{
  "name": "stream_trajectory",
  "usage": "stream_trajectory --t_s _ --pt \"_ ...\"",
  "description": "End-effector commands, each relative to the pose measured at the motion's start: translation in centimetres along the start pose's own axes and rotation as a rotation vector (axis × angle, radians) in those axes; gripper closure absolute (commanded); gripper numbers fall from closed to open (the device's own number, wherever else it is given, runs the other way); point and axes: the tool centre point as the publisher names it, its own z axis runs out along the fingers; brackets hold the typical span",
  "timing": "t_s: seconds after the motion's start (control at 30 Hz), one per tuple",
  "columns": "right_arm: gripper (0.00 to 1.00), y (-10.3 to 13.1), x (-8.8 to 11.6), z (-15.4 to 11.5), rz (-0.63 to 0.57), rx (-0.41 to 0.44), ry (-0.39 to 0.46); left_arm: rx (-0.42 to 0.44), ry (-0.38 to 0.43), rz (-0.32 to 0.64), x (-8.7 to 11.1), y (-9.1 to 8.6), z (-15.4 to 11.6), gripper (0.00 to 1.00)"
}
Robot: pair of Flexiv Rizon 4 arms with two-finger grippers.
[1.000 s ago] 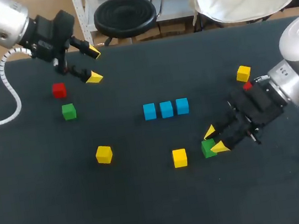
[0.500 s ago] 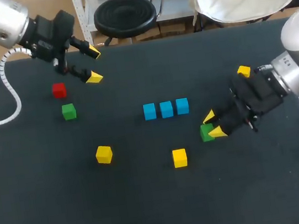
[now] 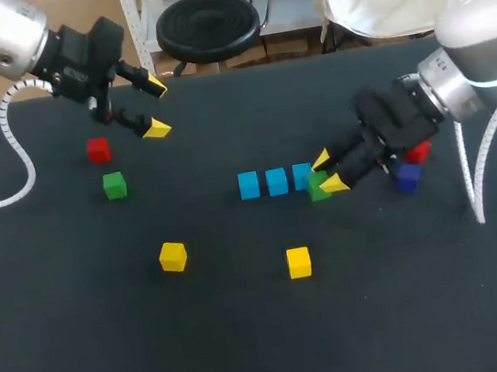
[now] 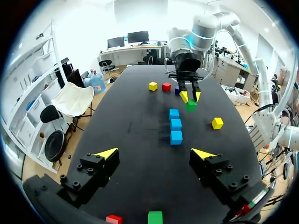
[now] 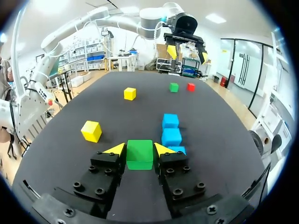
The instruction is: Place the blue cubes, place green cubes on the blue cubes, place the yellow cubes on the green cubes, then place the red cubes on the yellow cubes, and place purple cube on the red cubes.
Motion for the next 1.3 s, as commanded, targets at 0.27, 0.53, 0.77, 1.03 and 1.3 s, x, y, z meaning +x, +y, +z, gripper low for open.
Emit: stream_trajectory --t_s 0.27,0.53,0.77,1.03,1.3 --pt "1.0 -0.5 -2.5 -0.6 -0.03 0.034 0.017 0.0 0.001 0.001 0.0 0.0 0.0 0.0" --pt "1.0 -1.8 -2.9 0.1 -0.052 0.044 0.004 0.0 0.001 0.001 0.0 0.0 0.0 0.0" --pt "1.0 -1.9 -2.9 0.2 -0.065 0.038 0.001 0.0 0.001 0.001 0.0 0.0 0.0 0.0" --pt "1.0 -1.9 -2.9 0.2 -0.065 0.038 0.001 0.0 0.001 0.001 0.0 0.0 0.0 0.0" --pt "1.0 -1.9 -2.9 0.2 -0.065 0.038 0.001 0.0 0.001 0.001 0.0 0.0 0.0 0.0"
